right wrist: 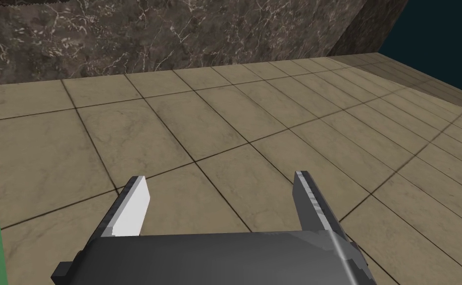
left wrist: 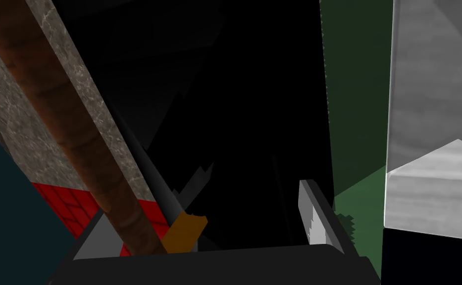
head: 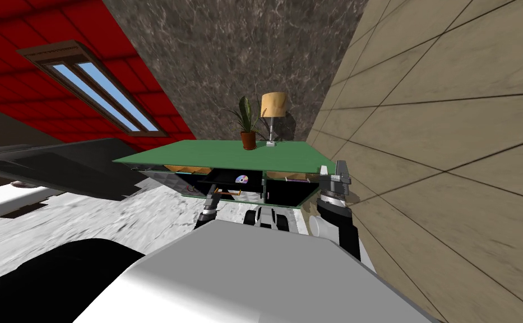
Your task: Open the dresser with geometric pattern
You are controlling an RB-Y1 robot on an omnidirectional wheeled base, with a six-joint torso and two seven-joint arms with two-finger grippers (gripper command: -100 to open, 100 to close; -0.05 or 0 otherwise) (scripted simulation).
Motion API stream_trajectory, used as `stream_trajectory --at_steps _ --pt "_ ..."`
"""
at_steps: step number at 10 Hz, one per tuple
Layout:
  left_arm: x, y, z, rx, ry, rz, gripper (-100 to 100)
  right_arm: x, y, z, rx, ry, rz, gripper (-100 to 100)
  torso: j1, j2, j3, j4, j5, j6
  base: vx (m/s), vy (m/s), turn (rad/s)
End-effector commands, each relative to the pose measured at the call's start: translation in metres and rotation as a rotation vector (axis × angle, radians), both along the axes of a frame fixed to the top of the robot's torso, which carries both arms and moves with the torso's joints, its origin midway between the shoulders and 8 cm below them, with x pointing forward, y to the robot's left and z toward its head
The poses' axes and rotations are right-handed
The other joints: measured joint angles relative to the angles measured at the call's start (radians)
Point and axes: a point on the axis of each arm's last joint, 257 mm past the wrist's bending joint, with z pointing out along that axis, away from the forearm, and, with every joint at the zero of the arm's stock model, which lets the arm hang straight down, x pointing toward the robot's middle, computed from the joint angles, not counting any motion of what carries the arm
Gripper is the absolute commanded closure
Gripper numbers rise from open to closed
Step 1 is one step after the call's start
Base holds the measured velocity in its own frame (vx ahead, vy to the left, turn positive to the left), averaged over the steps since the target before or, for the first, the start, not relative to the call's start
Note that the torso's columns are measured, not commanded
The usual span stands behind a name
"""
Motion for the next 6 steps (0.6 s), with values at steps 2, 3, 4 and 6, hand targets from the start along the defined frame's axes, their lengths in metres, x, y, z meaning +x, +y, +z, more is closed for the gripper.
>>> stream_trajectory --at_steps 2,3,4,6 --pt "-0.002 0.002 -0.007 -0.003 0.022 0.006 0 0.000 0.000 0.000 0.000 0.000 0.000 0 0.006 -0.004 -0.001 -0.004 0.005 -0.002 0.004 0.008 0.009" --pt "-0.002 0.003 -0.010 -0.005 0.031 0.009 0 0.000 0.000 0.000 0.000 0.000 0.000 0 0.009 -0.006 -0.002 -0.006 0.007 -0.003 0.000 0.000 0.000" --pt "-0.003 0.004 -0.013 -0.006 0.039 0.011 0 0.000 0.000 0.000 0.000 0.000 0.000 0 0.011 -0.009 -0.003 -0.007 0.008 -0.003 0.000 0.000 0.000" --pt "-0.003 0.005 -0.016 -0.007 0.048 0.014 0 0.000 0.000 0.000 0.000 0.000 0.000 0 0.014 -0.011 -0.004 -0.009 0.010 -0.003 0.000 0.000 0.000"
